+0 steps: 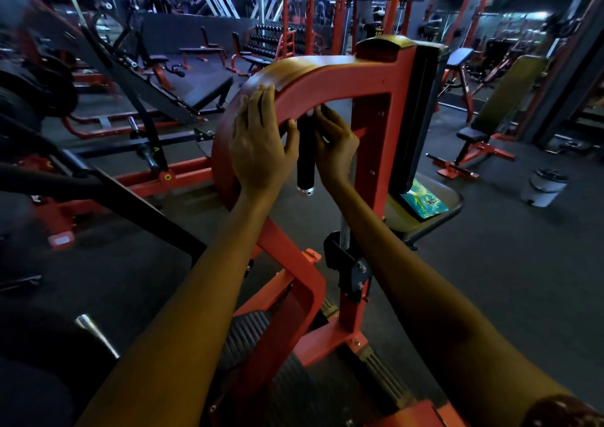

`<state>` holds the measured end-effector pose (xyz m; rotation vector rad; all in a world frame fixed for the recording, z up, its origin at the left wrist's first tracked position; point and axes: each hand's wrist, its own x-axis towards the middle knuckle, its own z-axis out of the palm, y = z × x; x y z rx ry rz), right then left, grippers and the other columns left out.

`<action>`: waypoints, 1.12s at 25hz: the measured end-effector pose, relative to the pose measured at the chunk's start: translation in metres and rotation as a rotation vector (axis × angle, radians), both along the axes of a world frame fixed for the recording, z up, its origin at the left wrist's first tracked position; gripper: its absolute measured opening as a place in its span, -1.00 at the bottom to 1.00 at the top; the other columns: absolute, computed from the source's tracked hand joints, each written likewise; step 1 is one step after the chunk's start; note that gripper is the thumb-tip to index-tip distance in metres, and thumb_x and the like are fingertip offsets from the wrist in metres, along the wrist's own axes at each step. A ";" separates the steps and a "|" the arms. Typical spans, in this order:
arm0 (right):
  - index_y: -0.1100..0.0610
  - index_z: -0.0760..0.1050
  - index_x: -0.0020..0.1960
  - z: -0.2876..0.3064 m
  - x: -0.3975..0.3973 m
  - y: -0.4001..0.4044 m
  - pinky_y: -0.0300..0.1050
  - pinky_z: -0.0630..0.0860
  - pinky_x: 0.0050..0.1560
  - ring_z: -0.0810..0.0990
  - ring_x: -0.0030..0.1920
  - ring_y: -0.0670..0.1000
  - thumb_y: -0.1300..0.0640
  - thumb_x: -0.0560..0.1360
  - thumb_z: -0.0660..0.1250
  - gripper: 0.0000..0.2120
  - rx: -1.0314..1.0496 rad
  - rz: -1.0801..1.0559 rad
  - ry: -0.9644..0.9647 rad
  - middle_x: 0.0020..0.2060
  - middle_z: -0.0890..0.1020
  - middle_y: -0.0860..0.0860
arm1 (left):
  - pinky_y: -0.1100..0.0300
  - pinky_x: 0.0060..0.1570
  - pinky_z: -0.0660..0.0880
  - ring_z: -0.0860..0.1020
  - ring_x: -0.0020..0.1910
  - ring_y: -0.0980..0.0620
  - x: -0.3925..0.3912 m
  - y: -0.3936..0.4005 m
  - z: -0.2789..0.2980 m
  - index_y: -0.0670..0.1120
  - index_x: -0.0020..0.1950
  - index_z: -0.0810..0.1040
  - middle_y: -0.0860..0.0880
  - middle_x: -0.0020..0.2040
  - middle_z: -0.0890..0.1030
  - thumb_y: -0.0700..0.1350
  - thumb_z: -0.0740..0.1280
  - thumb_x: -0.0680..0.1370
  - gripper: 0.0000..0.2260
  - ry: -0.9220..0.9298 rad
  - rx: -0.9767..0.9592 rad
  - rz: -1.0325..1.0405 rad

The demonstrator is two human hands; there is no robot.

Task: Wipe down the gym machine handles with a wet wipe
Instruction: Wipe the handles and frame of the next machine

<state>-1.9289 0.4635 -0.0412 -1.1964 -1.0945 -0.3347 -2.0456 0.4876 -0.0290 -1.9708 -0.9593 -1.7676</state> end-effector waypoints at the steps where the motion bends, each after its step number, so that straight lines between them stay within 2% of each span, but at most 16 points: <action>1: 0.31 0.59 0.10 0.000 0.001 0.001 -0.02 0.60 0.02 0.62 0.06 0.11 0.26 0.42 0.36 -0.73 0.011 -0.015 0.002 0.08 0.62 0.21 | 0.01 0.23 0.46 0.50 0.26 -0.16 0.000 0.000 0.000 -0.24 0.31 0.47 -0.19 0.25 0.54 -0.03 0.29 0.52 -0.57 -0.001 0.002 0.000; 6: 0.33 0.61 0.02 0.005 0.002 0.002 -0.37 0.53 -0.13 0.63 -0.08 0.09 0.37 0.37 0.39 -0.78 0.030 -0.065 -0.059 -0.08 0.63 0.21 | 0.01 0.22 0.47 0.51 0.25 -0.17 0.000 0.002 0.000 -0.24 0.30 0.48 -0.19 0.24 0.54 -0.03 0.29 0.52 -0.57 -0.005 -0.001 0.002; 9: 0.36 0.59 0.02 -0.022 0.003 -0.006 -0.51 0.42 -0.10 0.58 -0.08 0.10 0.42 0.39 0.35 -0.79 -0.065 -0.055 -0.105 -0.09 0.58 0.26 | -0.01 0.19 0.49 0.50 0.25 -0.18 0.000 0.002 0.000 -0.24 0.31 0.47 -0.20 0.25 0.54 -0.01 0.28 0.52 -0.56 0.001 -0.009 -0.001; 10: 0.35 0.59 0.03 -0.035 0.003 -0.010 -0.48 0.43 -0.07 0.57 -0.07 0.12 0.41 0.42 0.34 -0.80 -0.144 -0.047 -0.117 -0.07 0.57 0.26 | -0.02 0.19 0.49 0.50 0.25 -0.19 0.001 0.002 -0.001 -0.25 0.31 0.47 -0.20 0.25 0.54 -0.01 0.28 0.52 -0.56 0.005 -0.011 -0.003; 11: 0.33 0.59 0.03 -0.049 0.004 -0.015 -0.36 0.49 -0.08 0.57 -0.09 0.15 0.40 0.44 0.32 -0.82 -0.220 -0.050 -0.159 -0.07 0.56 0.26 | -0.02 0.19 0.49 0.50 0.25 -0.18 0.001 0.002 -0.001 -0.25 0.31 0.47 -0.21 0.25 0.54 -0.02 0.28 0.53 -0.56 0.007 -0.012 -0.002; 13: 0.33 0.61 -0.03 -0.077 0.005 -0.023 -0.02 0.58 -0.27 0.58 -0.20 0.16 0.37 0.43 0.34 -0.86 -0.296 -0.098 -0.314 -0.15 0.57 0.23 | -0.02 0.18 0.50 0.51 0.24 -0.18 0.000 0.002 0.000 -0.24 0.31 0.47 -0.20 0.25 0.54 -0.02 0.29 0.52 -0.57 0.003 -0.008 0.006; 14: 0.32 0.62 -0.04 -0.083 0.006 -0.027 0.02 0.56 -0.34 0.58 -0.24 0.15 0.37 0.41 0.36 -0.86 -0.342 -0.098 -0.348 -0.18 0.57 0.22 | -0.01 0.18 0.50 0.51 0.24 -0.18 0.000 0.002 0.001 -0.24 0.30 0.48 -0.20 0.25 0.54 -0.02 0.29 0.52 -0.57 0.000 -0.002 0.011; 16: 0.31 0.63 -0.04 -0.071 0.005 -0.032 -0.03 0.55 -0.34 0.58 -0.26 0.15 0.39 0.37 0.39 -0.82 -0.367 -0.071 -0.303 -0.20 0.58 0.22 | 0.01 0.20 0.47 0.51 0.24 -0.17 0.000 0.001 0.000 -0.25 0.30 0.48 -0.20 0.25 0.54 -0.03 0.30 0.52 -0.57 0.000 0.009 0.015; 19: 0.33 0.61 -0.01 -0.018 -0.007 -0.030 -0.28 0.46 -0.25 0.59 -0.21 0.17 0.38 0.35 0.36 -0.79 -0.153 -0.091 -0.321 -0.18 0.59 0.25 | 0.00 0.19 0.49 0.51 0.24 -0.18 -0.001 0.001 0.001 -0.25 0.30 0.48 -0.21 0.24 0.55 -0.03 0.29 0.52 -0.57 0.006 0.013 0.012; 20: 0.34 0.59 0.01 -0.002 -0.010 -0.027 -0.24 0.47 -0.19 0.59 -0.15 0.20 0.37 0.38 0.34 -0.78 -0.123 -0.106 -0.364 -0.13 0.59 0.27 | -0.01 0.19 0.49 0.51 0.24 -0.18 -0.001 0.001 0.002 -0.25 0.29 0.48 -0.21 0.24 0.55 -0.02 0.28 0.52 -0.57 0.008 0.013 0.015; 21: 0.36 0.57 0.05 0.009 -0.011 -0.021 -0.11 0.49 -0.09 0.57 -0.06 0.24 0.37 0.42 0.30 -0.77 -0.142 -0.127 -0.373 -0.06 0.58 0.30 | -0.01 0.20 0.48 0.51 0.24 -0.19 -0.001 0.000 0.001 -0.25 0.29 0.48 -0.21 0.24 0.54 -0.02 0.27 0.52 -0.57 0.010 0.013 0.018; 23: 0.39 0.52 0.13 0.012 -0.015 -0.014 0.04 0.45 0.05 0.49 0.09 0.26 0.35 0.49 0.22 -0.75 -0.242 -0.125 -0.346 0.08 0.53 0.32 | 0.00 0.22 0.46 0.50 0.25 -0.19 -0.001 0.000 0.000 -0.26 0.30 0.48 -0.21 0.25 0.54 -0.02 0.27 0.51 -0.56 0.015 0.010 0.016; 24: 0.38 0.52 0.12 0.007 -0.018 -0.012 0.05 0.49 -0.03 0.47 0.05 0.25 0.35 0.48 0.23 -0.76 -0.238 -0.179 -0.405 0.06 0.54 0.32 | 0.00 0.22 0.46 0.50 0.25 -0.19 -0.001 0.000 0.000 -0.25 0.30 0.48 -0.21 0.25 0.54 -0.02 0.27 0.52 -0.56 0.019 0.008 0.015; 26: 0.36 0.56 0.03 -0.017 -0.019 -0.008 -0.07 0.46 -0.39 0.43 -0.13 0.17 0.38 0.43 0.24 -0.79 -0.229 -0.226 -0.530 -0.10 0.56 0.28 | 0.00 0.22 0.47 0.50 0.26 -0.18 -0.001 0.001 0.000 -0.24 0.31 0.48 -0.20 0.26 0.53 -0.01 0.26 0.52 -0.56 0.022 -0.009 0.010; 28: 0.35 0.55 -0.03 -0.049 -0.014 -0.010 -0.11 0.41 -0.48 0.41 -0.16 0.13 0.33 0.42 0.17 -0.77 -0.278 -0.223 -0.594 -0.18 0.54 0.24 | -0.02 0.22 0.46 0.50 0.25 -0.19 0.000 0.002 -0.001 -0.25 0.31 0.48 -0.21 0.26 0.53 -0.02 0.27 0.52 -0.56 0.019 -0.011 0.015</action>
